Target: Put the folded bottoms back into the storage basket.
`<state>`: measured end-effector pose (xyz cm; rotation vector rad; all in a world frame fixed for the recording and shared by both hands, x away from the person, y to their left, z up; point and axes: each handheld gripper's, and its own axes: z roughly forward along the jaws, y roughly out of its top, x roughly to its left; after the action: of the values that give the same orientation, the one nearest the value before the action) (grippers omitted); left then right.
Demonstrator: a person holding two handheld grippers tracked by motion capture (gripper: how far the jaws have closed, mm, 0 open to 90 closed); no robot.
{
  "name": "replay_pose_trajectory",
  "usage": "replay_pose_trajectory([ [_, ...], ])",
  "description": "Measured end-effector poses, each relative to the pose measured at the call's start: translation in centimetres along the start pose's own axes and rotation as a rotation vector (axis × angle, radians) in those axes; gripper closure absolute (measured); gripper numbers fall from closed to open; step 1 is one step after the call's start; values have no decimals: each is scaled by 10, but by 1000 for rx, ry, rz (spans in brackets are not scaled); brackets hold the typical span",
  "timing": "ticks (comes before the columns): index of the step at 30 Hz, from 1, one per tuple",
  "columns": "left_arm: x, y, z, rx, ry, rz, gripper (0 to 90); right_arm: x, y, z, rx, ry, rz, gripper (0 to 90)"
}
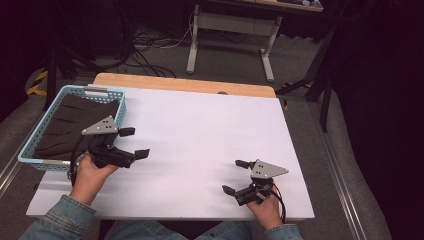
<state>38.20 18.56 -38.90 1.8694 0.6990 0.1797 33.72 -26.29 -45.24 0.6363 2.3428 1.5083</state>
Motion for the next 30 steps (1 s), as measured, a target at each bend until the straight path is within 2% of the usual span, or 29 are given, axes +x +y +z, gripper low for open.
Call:
replay_pose_trajectory([
  [6, -5, -11, 12, -21, -6, 17, 31, 0, 0, 0, -4, 2, 0, 9],
  [9, -6, -15, 18, -16, -5, 27, 31, 0, 0, 0, -4, 4, 0, 9],
  [11, -7, -18, 20, -22, -18, 17, 30, 0, 0, 0, -4, 4, 1, 9],
  [18, -11, -29, 28, -34, -43, 41, 30, 0, 0, 0, -4, 5, 1, 9],
  [24, -15, -37, 36, -25, -48, 70, 23, 0, 0, 0, -4, 7, 1, 9],
  [30, -16, -46, 46, -10, -58, 66, 23, 0, 0, -1, -5, 9, 1, 9],
])
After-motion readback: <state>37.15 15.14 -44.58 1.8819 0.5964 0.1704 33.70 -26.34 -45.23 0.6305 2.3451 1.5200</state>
